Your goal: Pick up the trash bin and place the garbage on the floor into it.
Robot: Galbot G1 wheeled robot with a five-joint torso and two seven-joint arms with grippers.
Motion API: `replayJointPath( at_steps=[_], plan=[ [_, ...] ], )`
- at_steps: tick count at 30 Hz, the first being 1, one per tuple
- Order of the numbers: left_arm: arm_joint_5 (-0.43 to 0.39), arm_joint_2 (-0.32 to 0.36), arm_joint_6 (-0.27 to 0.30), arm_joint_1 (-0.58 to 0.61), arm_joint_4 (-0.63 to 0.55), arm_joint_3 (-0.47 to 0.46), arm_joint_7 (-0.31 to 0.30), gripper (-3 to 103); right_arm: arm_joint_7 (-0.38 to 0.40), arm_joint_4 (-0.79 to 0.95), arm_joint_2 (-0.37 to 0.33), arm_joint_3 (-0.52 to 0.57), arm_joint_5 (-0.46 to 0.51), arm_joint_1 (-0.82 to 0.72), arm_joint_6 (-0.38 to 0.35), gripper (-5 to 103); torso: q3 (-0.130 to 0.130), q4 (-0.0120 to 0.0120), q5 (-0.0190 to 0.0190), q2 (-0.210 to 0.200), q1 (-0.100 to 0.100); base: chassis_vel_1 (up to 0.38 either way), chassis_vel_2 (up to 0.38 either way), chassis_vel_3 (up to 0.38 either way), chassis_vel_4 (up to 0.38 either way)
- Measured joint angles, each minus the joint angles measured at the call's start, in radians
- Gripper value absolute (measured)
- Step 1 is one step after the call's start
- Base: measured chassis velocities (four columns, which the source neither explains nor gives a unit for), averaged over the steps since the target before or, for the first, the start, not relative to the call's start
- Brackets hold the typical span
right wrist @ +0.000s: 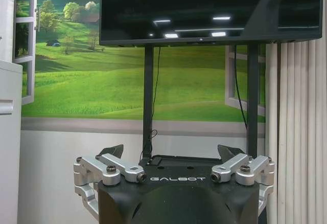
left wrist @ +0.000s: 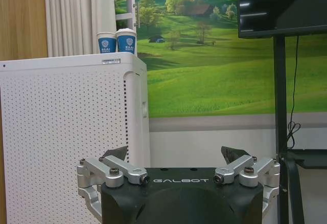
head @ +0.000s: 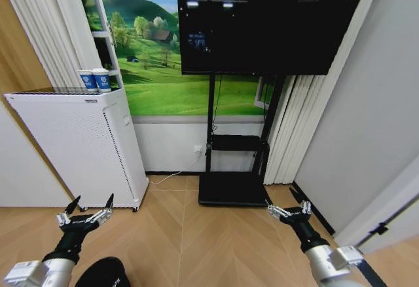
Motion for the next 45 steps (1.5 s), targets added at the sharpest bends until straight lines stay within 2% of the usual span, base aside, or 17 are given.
replayJointPath(
  at_steps=[18, 33, 45],
  plan=[
    [0.000, 0.000, 0.000, 0.000, 0.000, 0.000, 0.000, 100, 0.000, 0.000, 0.000, 0.000, 0.000, 0.000, 0.000, 100, 0.016, 0.0000, 0.0000, 0.028, 0.012, 0.000, 0.000, 0.000, 0.000],
    [0.000, 0.000, 0.000, 0.000, 0.000, 0.000, 0.000, 100, 0.000, 0.000, 0.000, 0.000, 0.000, 0.000, 0.000, 100, 0.018, 0.0000, 0.0000, 0.030, 0.013, 0.000, 0.000, 0.000, 0.000],
    [0.000, 0.000, 0.000, 0.000, 0.000, 0.000, 0.000, 100, 0.000, 0.000, 0.000, 0.000, 0.000, 0.000, 0.000, 100, 0.017, 0.0000, 0.0000, 0.029, 0.012, 0.112, -0.107, -0.110, 0.107]
  ],
)
